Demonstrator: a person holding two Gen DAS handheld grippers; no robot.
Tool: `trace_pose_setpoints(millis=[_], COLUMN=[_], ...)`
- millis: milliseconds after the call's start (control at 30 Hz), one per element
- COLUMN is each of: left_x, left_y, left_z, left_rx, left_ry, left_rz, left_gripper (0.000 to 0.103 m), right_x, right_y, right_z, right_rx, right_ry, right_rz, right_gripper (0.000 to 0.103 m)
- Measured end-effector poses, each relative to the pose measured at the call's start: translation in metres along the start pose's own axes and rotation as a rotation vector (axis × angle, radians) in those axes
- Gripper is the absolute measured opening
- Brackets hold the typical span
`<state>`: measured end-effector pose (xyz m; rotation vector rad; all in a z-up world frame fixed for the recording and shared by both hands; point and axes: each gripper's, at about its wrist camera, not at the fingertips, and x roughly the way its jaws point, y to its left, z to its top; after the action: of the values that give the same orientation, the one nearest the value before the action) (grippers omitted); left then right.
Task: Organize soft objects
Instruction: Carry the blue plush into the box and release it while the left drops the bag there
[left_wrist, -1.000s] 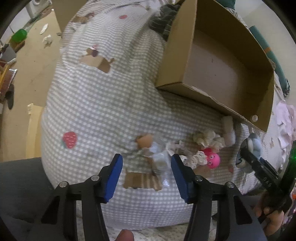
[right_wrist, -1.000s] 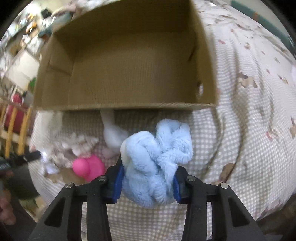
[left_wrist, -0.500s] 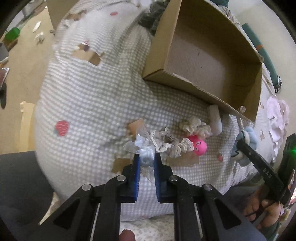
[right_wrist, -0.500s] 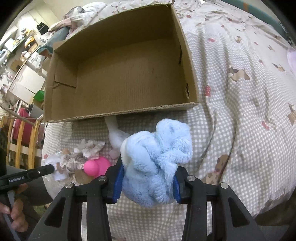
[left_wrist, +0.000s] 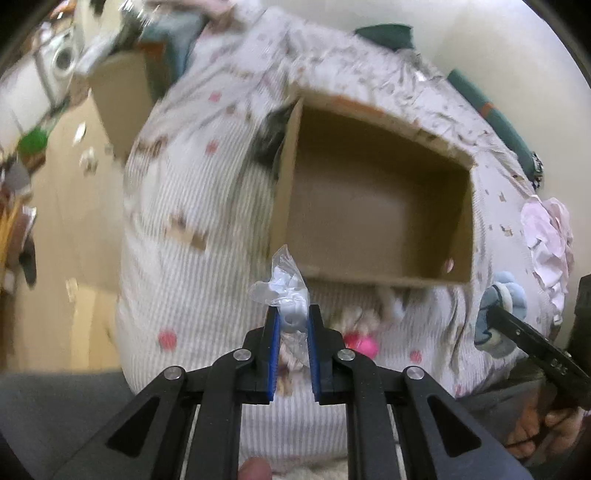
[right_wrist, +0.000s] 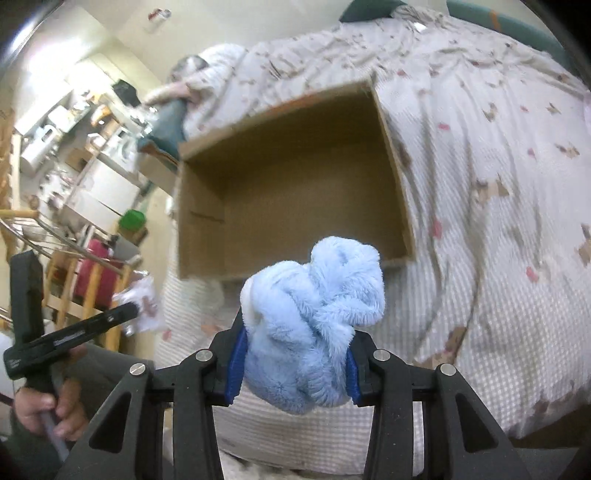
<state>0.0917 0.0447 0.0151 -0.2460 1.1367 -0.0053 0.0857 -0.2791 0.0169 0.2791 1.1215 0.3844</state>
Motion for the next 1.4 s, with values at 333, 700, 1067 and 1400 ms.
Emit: trace_pose_setpoints(millis=[333,700,1067,1400], left_x=[0.022,0.109,0.144,0.141], left_y=[-0.028,-0.033,-0.032,-0.035], left_z=[0.069,0.074,0.060,0.056], left_rx=[0.077,0.117,0.144,0.163], left_ry=[-0.052,0.007,0.046,0.026], left_rz=[0.000,0.047,0.074,0.104], left_gripper=[0.012,0.012,0.012,0.012], right_x=[0.008,0.089,0.127,0.131], right_y=[0.013,-0.008,-0.012,-0.006], right_z=[0.047,0.066,0.051,0.055], right_rx=[-0.063,-0.024,-0.033,-0.039], right_ry=[-0.064,-0.012,0.087,0.087], right_rz=[-0.021,-0.077,-0.126,-0.130], right_gripper=[0.045,0.045,0.047,0.054])
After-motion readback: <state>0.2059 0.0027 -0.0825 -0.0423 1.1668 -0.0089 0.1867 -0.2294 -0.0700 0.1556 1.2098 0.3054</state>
